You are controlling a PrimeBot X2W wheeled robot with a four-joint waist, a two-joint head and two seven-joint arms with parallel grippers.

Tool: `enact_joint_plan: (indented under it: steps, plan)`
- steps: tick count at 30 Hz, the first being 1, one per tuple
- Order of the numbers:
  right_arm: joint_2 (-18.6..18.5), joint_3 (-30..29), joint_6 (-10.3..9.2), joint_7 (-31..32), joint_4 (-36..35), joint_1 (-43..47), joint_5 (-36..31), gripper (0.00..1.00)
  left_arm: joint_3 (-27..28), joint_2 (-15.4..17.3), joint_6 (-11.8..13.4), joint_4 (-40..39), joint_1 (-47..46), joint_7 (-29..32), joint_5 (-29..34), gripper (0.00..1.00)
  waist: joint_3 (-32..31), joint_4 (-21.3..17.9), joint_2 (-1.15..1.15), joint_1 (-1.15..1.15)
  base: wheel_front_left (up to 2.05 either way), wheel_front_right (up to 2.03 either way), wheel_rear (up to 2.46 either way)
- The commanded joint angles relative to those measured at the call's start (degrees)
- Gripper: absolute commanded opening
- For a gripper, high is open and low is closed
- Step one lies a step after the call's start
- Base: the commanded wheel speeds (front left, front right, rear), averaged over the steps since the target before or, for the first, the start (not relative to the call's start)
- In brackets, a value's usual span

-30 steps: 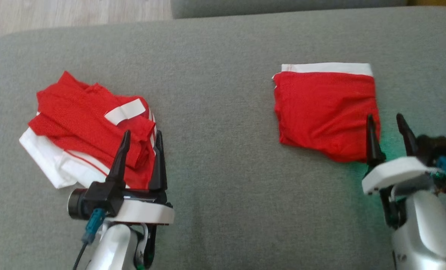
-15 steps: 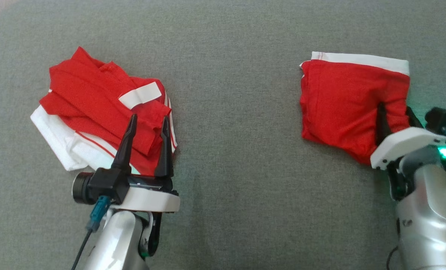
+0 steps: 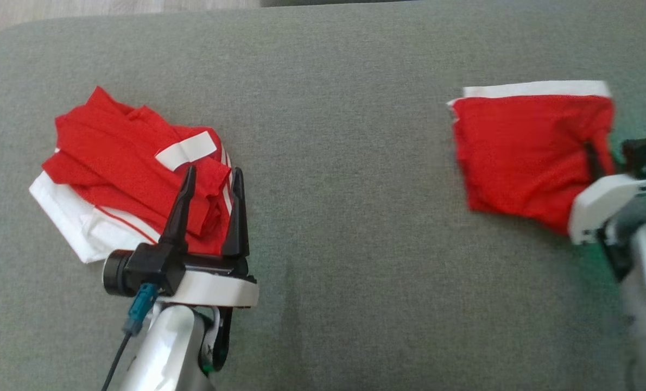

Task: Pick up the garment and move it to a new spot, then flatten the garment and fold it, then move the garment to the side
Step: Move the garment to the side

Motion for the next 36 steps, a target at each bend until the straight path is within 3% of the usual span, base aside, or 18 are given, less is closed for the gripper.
enact_joint_plan:
  steps: [1,8,12,17,25,26,27,31,36]
  plan:
    - [-2.9,1.8,-0.04,0.6,-2.1,-1.3,-0.2,0.0,1.9,0.4,0.3,-1.8,-1.6,-0.3,0.0,1.0,0.1,-0.1,0.0,0.0,0.0,0.0,0.0]
    - [-16.8,3.3,-0.04,3.6,-3.0,-1.1,-1.6,0.0,2.1,0.4,0.0,-2.8,-2.4,-0.3,0.4,1.0,2.5,0.1,0.0,0.0,0.0,0.0,0.0]
    - [-22.0,2.3,-0.04,4.5,-2.3,-1.5,-2.7,0.0,2.4,0.4,-0.3,-3.2,-3.3,-0.3,0.8,1.0,4.2,0.6,0.0,0.0,0.0,0.0,0.0]
    - [-24.4,-1.3,-0.04,5.5,-2.8,-1.9,-4.2,0.0,2.5,0.4,-0.3,-4.0,-4.4,-0.3,0.9,1.0,6.2,1.3,0.0,0.0,0.0,0.0,0.0]
    - [-24.0,-5.9,-0.04,4.3,-2.9,-2.3,-5.7,0.02,1.9,0.4,-0.2,-3.9,-5.1,-0.3,0.6,1.0,7.3,2.0,0.0,0.0,0.0,0.0,0.0]
    - [-23.6,-6.5,-0.04,4.0,-3.0,-2.3,-6.0,0.79,1.9,0.4,-0.2,-3.8,-5.2,-0.3,0.6,1.0,7.2,2.0,0.0,0.0,0.0,0.0,0.0]
    - [-23.1,-7.0,-0.04,3.8,-3.1,-2.3,-6.4,1.0,2.0,0.4,-0.2,-3.7,-5.2,-0.3,0.6,1.0,6.9,1.9,0.0,0.0,0.0,0.0,0.0]
    - [-21.0,-8.6,-0.04,1.8,-4.6,-2.6,-7.3,1.0,2.0,0.4,-0.3,-3.2,-4.8,-0.3,0.7,1.0,5.3,1.5,0.0,0.0,0.0,0.0,0.0]
    - [-15.9,-9.2,-0.04,-0.2,-8.4,-3.0,-5.8,1.0,2.8,0.4,-0.3,-3.1,-3.9,-0.3,1.0,1.0,2.0,0.5,0.0,0.0,0.0,0.0,0.0]
